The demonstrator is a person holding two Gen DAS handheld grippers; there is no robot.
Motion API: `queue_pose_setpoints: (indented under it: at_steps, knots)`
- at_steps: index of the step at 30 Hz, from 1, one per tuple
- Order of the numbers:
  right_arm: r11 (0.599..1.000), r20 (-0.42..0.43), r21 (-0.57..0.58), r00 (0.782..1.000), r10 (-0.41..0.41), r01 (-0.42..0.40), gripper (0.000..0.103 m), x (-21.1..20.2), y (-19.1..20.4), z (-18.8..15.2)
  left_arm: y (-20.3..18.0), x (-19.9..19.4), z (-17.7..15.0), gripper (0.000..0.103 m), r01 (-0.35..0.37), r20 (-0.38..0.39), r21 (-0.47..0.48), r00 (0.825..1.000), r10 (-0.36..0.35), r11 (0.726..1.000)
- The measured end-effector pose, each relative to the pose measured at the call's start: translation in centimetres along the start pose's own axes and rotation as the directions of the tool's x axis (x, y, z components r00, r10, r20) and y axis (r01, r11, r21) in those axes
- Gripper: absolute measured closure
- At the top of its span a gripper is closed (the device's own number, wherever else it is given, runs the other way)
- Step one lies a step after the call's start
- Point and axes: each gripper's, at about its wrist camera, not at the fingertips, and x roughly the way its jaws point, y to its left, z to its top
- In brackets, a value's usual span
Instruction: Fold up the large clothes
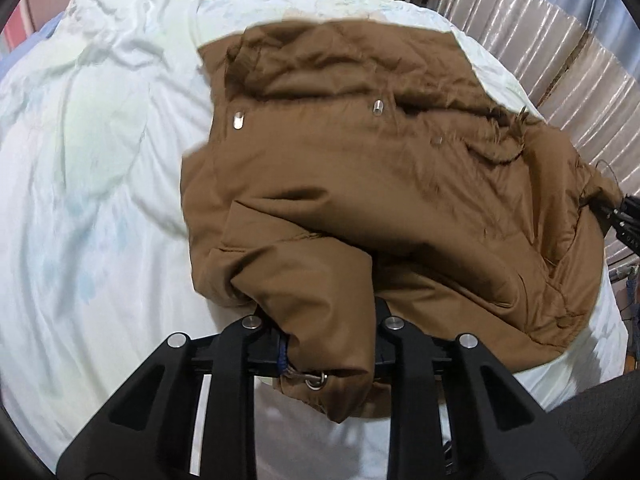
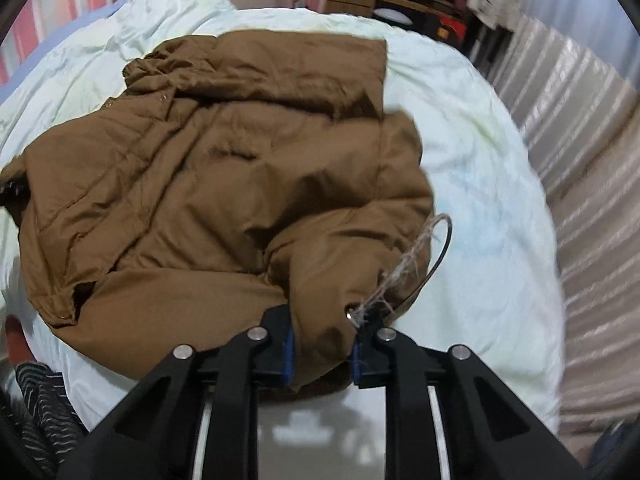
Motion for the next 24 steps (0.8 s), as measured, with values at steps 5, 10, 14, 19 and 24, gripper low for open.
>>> queue_pose_setpoints:
  at_steps: [5,10,14,19,24]
  knots:
    - [0.999,0.067,0.019,0.997,-0.027,0.026,0.084,-2.9,-0.1,4.8,0.2,-3.6,4.7,0.08,0.012,0.047,0.017,0.999,-0.013,1.0]
    - [0.991,0.16,0.126,0.987,0.018,-0.038,0.085,-5.9,-1.6,5.4,0.6,-7.5,4.9,0.082,0.087,0.107,0.003,0.99,-0.087,0.996]
    - [0.979,0.204,0.184,0.978,0.046,-0.084,0.087,-7.7,-2.1,4.5,1.1,-9.2,2.5,0.084,0.129,0.145,-0.008,0.981,-0.126,0.992]
    - [0.978,0.242,0.18,0.969,0.058,-0.104,0.088,-9.9,-1.3,2.4,1.9,-11.9,-0.8,0.084,0.16,0.208,-0.035,0.967,-0.149,0.987]
    - [0.974,0.306,0.175,0.948,0.084,-0.143,0.089,-13.6,-0.1,0.7,2.7,-14.6,-3.3,0.085,0.148,0.238,-0.029,0.962,-0.137,0.989]
